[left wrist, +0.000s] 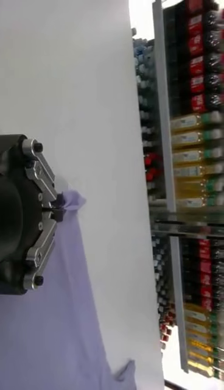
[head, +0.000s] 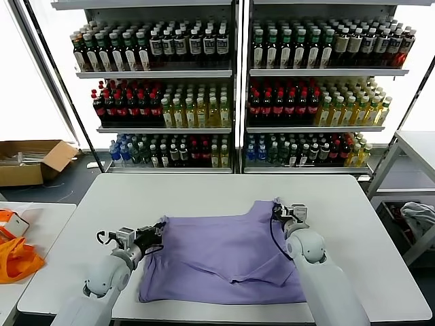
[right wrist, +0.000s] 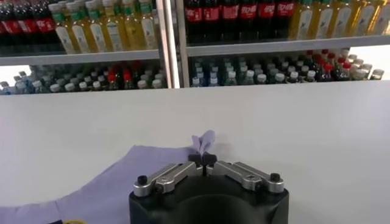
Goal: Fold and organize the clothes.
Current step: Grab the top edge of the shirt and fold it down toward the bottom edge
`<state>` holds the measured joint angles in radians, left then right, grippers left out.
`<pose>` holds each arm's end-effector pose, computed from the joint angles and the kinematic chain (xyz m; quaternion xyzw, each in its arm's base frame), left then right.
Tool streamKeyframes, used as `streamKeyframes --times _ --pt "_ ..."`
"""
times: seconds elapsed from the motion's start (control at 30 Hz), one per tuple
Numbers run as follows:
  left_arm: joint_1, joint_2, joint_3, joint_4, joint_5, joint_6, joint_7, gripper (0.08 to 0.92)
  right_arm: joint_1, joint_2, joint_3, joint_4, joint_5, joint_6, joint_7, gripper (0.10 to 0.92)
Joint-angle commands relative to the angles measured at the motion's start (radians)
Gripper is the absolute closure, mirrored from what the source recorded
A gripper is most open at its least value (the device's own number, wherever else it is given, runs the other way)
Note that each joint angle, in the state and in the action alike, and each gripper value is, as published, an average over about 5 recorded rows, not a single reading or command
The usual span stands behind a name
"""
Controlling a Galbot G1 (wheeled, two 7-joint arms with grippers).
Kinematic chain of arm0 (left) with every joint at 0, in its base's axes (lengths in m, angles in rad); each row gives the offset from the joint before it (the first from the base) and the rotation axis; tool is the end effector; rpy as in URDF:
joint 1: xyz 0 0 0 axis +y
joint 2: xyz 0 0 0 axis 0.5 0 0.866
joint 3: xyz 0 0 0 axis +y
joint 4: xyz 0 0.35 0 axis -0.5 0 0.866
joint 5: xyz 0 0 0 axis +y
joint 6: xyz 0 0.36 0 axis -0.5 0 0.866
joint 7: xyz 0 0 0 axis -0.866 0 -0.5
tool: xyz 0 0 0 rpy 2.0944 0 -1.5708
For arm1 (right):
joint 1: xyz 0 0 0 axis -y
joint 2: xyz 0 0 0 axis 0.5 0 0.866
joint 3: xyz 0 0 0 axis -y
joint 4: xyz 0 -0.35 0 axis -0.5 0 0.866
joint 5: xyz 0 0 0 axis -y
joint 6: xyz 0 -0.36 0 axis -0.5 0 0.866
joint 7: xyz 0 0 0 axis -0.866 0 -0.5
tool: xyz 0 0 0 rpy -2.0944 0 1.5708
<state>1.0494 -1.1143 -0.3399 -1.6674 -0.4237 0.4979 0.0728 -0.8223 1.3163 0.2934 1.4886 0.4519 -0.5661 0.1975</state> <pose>0.3516 0.0802 -0.3126 -0.1323 -0.9606 -0.0281 0.2430 0.4270 -0.0163 -0.3003 0.0269 -0.9680 -0.0255 0.2483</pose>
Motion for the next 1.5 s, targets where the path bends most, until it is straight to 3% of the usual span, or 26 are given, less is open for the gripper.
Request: streamKeyframes --times 0.03,0.5,0.9,1.5 --pt "0.031 -0.005 -0.016 -0.088 0.004 -0.085 -0.02 0.917 -0.043 0.003 0.022 0.19 0.013 0.014 0.004 0.917" --pt "0.165 0.016 -0.058 -0.23 0.026 -0.109 -0.019 0.917 -0.262 -0.012 0.067 0.508 0.004 -0.003 0.045 0.917" --pt "0.281 0.025 -0.095 -0.311 0.034 -0.118 -0.018 0.917 -0.492 -0.045 0.189 0.686 0.007 -0.012 0.071 0.917" --pt "0.421 0.018 -0.096 -0.31 0.125 -0.152 -0.009 0.917 -0.69 -0.032 0.184 0.664 -0.066 -0.009 0.104 0.917"
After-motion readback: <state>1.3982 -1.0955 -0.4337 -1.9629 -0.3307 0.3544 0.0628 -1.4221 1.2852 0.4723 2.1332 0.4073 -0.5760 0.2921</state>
